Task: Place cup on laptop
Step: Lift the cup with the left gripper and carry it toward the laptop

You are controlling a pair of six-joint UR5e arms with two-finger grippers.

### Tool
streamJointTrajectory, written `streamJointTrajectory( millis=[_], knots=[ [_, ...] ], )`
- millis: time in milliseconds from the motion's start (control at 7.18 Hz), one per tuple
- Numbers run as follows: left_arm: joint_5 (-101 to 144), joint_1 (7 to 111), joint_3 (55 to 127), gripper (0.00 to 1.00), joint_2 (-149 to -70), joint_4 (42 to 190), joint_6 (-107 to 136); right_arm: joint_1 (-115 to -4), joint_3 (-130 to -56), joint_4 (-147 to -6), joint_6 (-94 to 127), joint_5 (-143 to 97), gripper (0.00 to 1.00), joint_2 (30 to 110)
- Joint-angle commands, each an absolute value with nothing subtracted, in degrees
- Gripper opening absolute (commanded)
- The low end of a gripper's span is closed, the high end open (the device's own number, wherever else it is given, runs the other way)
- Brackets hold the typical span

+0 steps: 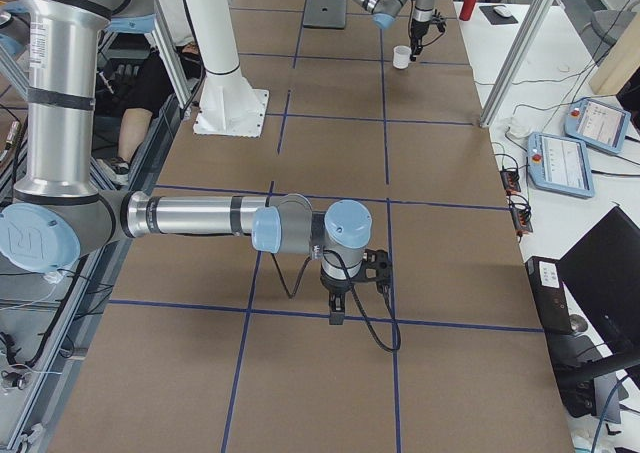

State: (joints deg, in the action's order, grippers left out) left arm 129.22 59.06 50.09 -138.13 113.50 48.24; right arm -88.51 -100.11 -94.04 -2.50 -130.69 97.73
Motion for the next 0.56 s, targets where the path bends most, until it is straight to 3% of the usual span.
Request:
streamJointTrajectory(
  millis=[0, 418],
  knots=[
    [129.20, 63.00, 56.91, 0.00, -137.73, 107.26, 47.64, -88.51, -100.11, -94.04, -2.55, -130.69, 1.00, 97.73],
    [129.20, 67.83, 81.03, 0.00, -123.19, 93.23, 36.01, -88.51, -100.11, -94.04, -2.46, -130.61, 1.00, 97.73]
  ],
)
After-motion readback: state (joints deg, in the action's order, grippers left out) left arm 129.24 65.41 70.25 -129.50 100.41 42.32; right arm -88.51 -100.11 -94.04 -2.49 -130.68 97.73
